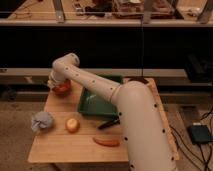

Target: Wipe red bowl with eraser

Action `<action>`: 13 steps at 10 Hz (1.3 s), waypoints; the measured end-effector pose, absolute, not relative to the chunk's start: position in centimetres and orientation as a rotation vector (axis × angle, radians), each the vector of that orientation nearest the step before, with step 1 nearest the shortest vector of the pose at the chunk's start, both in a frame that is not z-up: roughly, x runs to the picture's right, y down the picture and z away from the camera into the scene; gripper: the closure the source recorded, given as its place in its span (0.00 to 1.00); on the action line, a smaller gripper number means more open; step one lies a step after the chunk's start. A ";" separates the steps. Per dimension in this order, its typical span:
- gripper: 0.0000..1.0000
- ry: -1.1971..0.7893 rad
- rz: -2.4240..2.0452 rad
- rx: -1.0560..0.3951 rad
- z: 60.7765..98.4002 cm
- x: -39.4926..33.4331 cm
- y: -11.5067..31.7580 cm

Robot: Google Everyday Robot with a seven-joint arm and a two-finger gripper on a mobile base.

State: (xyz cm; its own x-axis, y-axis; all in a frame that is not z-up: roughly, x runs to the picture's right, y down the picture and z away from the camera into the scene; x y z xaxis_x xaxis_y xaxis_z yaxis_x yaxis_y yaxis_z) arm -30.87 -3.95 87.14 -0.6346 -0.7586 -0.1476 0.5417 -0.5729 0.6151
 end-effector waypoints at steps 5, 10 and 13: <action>1.00 -0.681 -2.193 0.507 86.7 -25.6 -1.5; 1.00 -0.653 -2.194 0.454 87.4 -22.4 -0.7; 1.00 -0.615 -2.188 0.426 88.5 -21.2 -2.3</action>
